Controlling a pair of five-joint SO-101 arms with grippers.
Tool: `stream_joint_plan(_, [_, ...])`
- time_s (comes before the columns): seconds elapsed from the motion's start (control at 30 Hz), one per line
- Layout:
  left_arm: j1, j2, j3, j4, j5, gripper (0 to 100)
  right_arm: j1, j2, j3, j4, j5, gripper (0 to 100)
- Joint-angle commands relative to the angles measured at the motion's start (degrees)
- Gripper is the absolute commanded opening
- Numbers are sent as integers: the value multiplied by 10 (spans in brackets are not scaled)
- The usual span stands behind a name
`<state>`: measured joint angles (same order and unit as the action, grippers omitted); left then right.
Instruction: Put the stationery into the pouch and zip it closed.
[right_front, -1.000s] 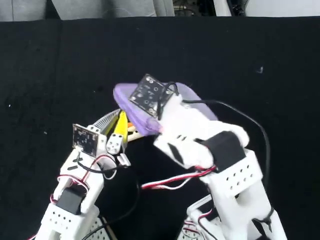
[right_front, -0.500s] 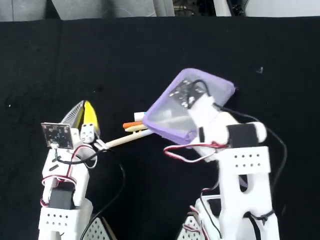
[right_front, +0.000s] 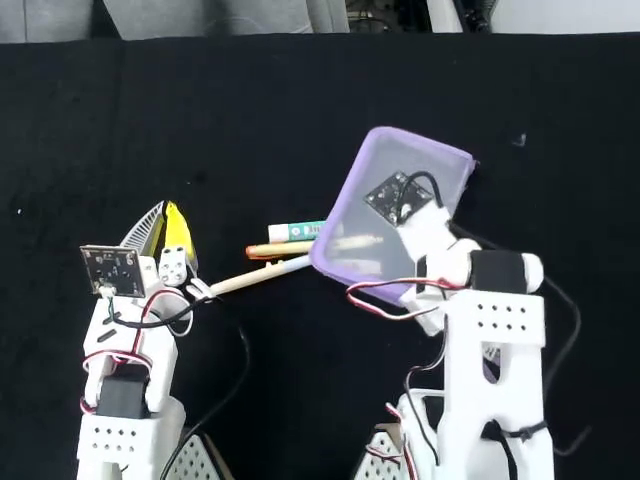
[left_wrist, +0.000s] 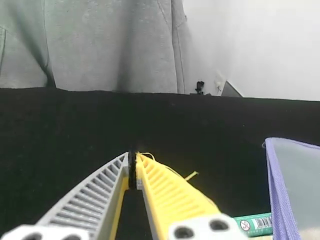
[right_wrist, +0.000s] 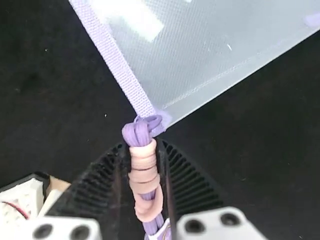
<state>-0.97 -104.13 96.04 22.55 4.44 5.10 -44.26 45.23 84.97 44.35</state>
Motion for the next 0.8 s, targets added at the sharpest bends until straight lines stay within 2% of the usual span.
stream_joint_plan(0.0, [10, -4, 13, 5, 4, 37, 10, -14, 45, -48, 6, 12])
stream_joint_plan(0.23, [22, -4, 13, 5, 4, 37, 2, -14, 82, -97, 27, 12])
stream_joint_plan(0.53, [22, -4, 13, 7, 2, 37, -105, -15, 81, -95, 27, 12])
stream_joint_plan(0.67, [26, -4, 13, 27, 4, 40, -105, -15, 95, -76, 58, 12])
stream_joint_plan(0.77, [46, -4, 13, 29, 2, 40, -76, -15, 104, -49, 100, 12])
